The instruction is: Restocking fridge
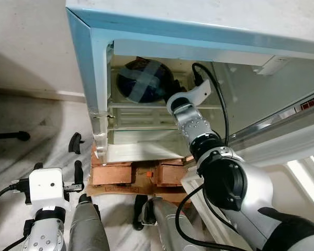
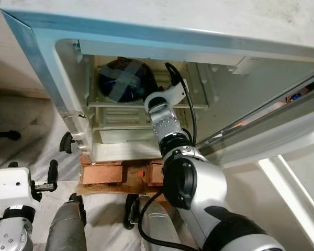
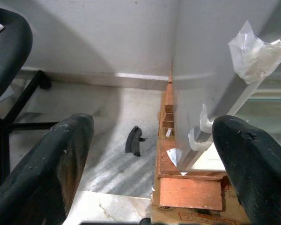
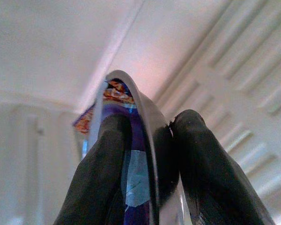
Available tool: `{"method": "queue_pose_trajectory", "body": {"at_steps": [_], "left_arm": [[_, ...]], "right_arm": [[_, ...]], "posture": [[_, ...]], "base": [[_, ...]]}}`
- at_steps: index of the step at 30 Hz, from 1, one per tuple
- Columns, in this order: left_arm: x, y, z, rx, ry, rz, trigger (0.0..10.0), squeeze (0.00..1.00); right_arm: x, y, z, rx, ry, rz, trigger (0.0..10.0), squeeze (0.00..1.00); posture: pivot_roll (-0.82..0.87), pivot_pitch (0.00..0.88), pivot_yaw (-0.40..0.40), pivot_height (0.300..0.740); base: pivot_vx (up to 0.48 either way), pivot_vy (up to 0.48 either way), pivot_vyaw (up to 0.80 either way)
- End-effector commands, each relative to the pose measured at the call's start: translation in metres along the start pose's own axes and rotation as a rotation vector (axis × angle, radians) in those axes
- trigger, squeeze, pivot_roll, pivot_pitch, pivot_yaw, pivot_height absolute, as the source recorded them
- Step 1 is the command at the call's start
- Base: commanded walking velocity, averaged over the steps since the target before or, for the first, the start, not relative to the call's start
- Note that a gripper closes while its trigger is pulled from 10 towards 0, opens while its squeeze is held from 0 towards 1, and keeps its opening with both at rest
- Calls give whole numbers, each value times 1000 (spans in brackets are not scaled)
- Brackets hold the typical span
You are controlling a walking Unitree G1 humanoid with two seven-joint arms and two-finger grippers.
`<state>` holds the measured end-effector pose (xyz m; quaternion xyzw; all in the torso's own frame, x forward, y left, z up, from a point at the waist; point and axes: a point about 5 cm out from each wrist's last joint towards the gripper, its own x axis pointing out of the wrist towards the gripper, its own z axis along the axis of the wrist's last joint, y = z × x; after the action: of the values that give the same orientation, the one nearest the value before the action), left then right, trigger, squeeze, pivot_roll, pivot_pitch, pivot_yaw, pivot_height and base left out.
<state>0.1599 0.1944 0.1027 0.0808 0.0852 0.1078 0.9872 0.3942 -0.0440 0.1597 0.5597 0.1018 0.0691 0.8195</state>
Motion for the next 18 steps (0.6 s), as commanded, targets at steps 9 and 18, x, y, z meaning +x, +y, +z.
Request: {"method": "queue_pose_trajectory", "body": {"at_steps": [9,18], "left_arm": [[11,-2,-7,8,22,-7,10000,0],[36,-3,2,50,-51,-41,10000,0]], "right_arm": [[-12,11,-72,-70,225,100,10000,1000],[-13,-23,-24,-452,120,129,10000,1000]], "posture": [[234,282,-236,740],[209,234,-201,740]], "base": [[0,0,0],[0,0,0]]}}
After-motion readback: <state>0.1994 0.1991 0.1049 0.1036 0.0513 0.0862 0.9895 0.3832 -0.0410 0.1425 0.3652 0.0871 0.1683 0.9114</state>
